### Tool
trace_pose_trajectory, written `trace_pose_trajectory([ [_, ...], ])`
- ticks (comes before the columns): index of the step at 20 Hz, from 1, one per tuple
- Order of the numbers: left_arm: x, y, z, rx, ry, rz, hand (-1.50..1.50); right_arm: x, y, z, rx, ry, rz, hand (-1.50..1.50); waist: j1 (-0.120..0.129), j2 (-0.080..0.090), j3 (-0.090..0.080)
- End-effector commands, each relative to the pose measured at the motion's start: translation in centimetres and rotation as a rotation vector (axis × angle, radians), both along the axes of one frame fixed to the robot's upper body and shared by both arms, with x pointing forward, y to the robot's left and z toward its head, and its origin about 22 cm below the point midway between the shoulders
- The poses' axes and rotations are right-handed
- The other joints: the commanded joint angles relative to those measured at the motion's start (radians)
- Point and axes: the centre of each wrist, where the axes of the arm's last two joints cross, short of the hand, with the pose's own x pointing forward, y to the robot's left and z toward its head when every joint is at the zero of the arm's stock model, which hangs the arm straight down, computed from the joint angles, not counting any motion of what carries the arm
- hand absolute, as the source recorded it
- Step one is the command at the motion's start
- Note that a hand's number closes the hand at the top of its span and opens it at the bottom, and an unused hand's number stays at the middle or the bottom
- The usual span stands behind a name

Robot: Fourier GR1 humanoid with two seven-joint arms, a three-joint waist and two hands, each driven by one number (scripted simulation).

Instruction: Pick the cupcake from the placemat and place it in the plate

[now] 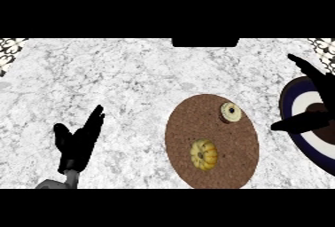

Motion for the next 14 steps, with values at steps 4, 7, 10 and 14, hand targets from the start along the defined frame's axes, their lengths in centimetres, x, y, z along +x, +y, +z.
trace_pose_trajectory([
  [4, -1.1, -1.1, -2.2, -0.004, 0.05, 0.003, 0.0, -0.1, 5.8, -2.7, -0.065, 0.068, -0.027, -1.5, -0.003, 0.006, -0.005],
  [7, -0.2, 0.1, -0.9, 0.002, 0.072, -0.011, 0.0, 2.7, 5.6, -2.1, -0.11, 0.13, -0.055, -1.5, 0.003, 0.007, -0.004],
  [10, -0.7, -0.8, -0.7, -0.004, 0.048, 0.009, 0.0, 1.2, 8.5, -3.6, -0.081, 0.179, -0.012, -1.5, -0.003, 0.005, -0.004],
  [14, -2.3, -1.0, -1.5, -0.006, 0.06, 0.003, 0.0, 0.7, 9.1, -4.6, -0.071, 0.204, 0.005, -1.5, -0.003, 0.005, -0.004],
])
